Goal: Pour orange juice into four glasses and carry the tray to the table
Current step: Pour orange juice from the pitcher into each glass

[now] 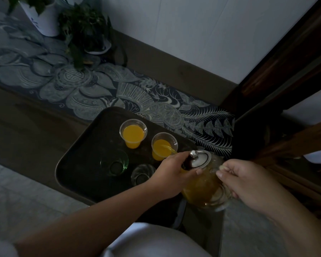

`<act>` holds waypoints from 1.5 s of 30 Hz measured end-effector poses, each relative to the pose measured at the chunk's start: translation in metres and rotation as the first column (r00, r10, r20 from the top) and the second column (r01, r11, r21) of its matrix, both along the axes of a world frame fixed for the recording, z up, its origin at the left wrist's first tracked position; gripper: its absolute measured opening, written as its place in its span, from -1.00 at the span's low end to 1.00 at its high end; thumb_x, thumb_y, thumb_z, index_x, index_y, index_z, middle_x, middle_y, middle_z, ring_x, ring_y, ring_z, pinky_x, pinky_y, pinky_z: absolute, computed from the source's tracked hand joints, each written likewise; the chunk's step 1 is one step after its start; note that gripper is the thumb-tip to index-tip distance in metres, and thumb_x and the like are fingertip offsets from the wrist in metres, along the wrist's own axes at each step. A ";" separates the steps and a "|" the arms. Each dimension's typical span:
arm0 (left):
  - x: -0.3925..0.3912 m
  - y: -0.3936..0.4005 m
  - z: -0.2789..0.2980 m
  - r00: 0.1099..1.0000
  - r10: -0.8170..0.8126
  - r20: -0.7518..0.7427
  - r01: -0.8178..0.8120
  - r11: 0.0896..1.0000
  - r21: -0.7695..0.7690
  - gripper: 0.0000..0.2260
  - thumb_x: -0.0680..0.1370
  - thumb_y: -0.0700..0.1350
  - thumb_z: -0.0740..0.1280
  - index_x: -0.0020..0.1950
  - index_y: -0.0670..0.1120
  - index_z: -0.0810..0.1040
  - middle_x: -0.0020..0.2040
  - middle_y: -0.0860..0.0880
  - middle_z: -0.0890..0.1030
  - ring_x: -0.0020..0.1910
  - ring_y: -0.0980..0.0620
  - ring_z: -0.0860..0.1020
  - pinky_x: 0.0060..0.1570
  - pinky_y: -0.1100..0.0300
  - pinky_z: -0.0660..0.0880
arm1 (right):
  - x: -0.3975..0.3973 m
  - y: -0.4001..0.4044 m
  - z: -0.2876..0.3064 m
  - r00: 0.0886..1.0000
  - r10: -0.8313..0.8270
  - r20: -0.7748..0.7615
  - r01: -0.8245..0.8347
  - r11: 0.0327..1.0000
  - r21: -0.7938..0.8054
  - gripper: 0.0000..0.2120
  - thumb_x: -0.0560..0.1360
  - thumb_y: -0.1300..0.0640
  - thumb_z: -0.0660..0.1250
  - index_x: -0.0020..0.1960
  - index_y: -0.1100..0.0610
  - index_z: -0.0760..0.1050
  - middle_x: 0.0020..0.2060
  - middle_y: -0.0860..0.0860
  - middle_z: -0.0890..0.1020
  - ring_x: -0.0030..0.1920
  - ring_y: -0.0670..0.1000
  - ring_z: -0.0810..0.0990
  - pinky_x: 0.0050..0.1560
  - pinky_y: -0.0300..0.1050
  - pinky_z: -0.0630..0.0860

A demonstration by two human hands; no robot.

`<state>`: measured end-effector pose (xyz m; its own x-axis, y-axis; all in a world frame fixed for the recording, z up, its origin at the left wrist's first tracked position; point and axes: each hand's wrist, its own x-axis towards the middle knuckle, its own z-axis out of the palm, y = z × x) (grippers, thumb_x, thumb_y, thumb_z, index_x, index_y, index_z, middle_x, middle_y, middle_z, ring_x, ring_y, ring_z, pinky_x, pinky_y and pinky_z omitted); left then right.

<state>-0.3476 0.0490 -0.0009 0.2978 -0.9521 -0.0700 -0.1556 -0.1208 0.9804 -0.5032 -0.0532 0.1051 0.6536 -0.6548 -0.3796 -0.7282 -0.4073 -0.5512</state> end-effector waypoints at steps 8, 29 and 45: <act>0.001 0.000 -0.001 1.000 -0.014 -0.008 0.014 1.000 0.023 -0.74 0.52 0.09 0.38 0.18 0.09 0.55 0.00 0.17 0.62 0.00 0.25 0.56 0.01 0.14 0.56 | 0.002 0.000 -0.002 1.000 0.006 -0.021 -0.007 1.000 -0.023 -0.83 0.47 -0.07 0.27 -0.28 -0.08 0.49 -0.53 -0.11 0.53 -0.50 -0.16 0.50 -0.36 -0.03 0.49; 0.003 -0.001 -0.003 0.993 -0.065 0.103 0.065 0.998 0.002 -0.75 0.54 0.00 0.40 0.18 -0.01 0.55 -0.02 0.12 0.59 -0.03 0.18 0.53 -0.04 0.19 0.51 | -0.009 0.011 -0.017 0.999 -0.034 0.023 0.035 0.998 -0.049 -0.78 0.49 -0.04 0.29 -0.31 -0.02 0.46 -0.50 -0.09 0.54 -0.47 -0.11 0.53 -0.40 0.00 0.47; 0.004 0.006 -0.014 0.954 -0.116 0.275 0.104 0.993 0.059 -0.60 0.54 0.04 0.40 0.35 0.00 0.47 0.17 0.07 0.55 0.16 0.08 0.45 0.20 0.02 0.42 | -0.026 0.028 -0.047 0.992 -0.021 0.126 0.025 0.999 -0.032 -0.71 0.53 0.00 0.26 -0.32 0.09 0.37 -0.52 -0.11 0.42 -0.50 -0.16 0.40 -0.42 -0.14 0.29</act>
<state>-0.3440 0.0548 -0.0152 0.2049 -0.9779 -0.0412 -0.4356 -0.1288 0.8909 -0.5288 -0.0254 0.0585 0.6794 -0.6809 -0.2736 -0.6635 -0.4108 -0.6253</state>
